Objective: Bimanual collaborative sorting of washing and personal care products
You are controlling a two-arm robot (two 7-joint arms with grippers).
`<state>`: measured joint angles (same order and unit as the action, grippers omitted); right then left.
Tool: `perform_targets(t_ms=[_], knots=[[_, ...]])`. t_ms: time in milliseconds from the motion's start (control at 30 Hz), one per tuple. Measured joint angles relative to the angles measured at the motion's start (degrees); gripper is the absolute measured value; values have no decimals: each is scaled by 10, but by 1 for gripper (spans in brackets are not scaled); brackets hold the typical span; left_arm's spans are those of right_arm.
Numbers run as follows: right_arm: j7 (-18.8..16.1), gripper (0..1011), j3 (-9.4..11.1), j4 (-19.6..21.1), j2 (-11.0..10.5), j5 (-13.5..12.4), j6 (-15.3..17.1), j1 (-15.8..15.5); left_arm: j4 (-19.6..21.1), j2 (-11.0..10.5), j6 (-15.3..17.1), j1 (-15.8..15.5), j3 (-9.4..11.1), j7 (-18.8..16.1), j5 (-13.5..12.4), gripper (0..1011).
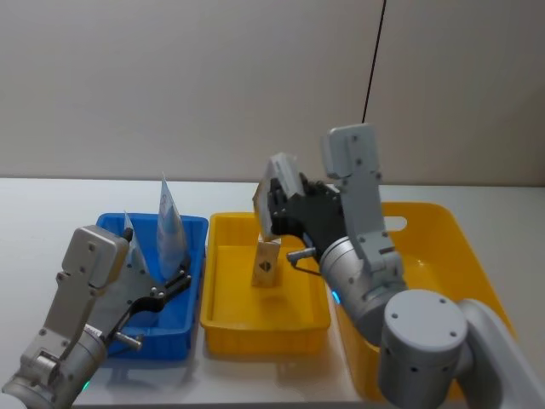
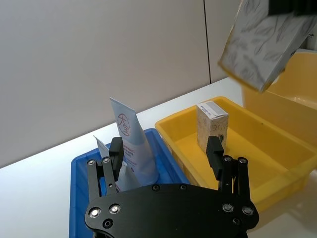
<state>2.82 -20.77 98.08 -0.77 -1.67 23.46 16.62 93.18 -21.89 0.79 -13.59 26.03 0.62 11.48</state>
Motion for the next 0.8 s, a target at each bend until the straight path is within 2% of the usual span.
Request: perform_targets(t_ms=[300,533,800], knots=[[16,327,17,39,-17,23,-1,-13,0,0,0,0,0,0,0,1001],[32,327,46,62,-37,40,9,-30,0,0,0,0,0,0,0,1001],[39,327,77,66,-53,49,31,-39,0,0,0,0,0,0,0,1001]])
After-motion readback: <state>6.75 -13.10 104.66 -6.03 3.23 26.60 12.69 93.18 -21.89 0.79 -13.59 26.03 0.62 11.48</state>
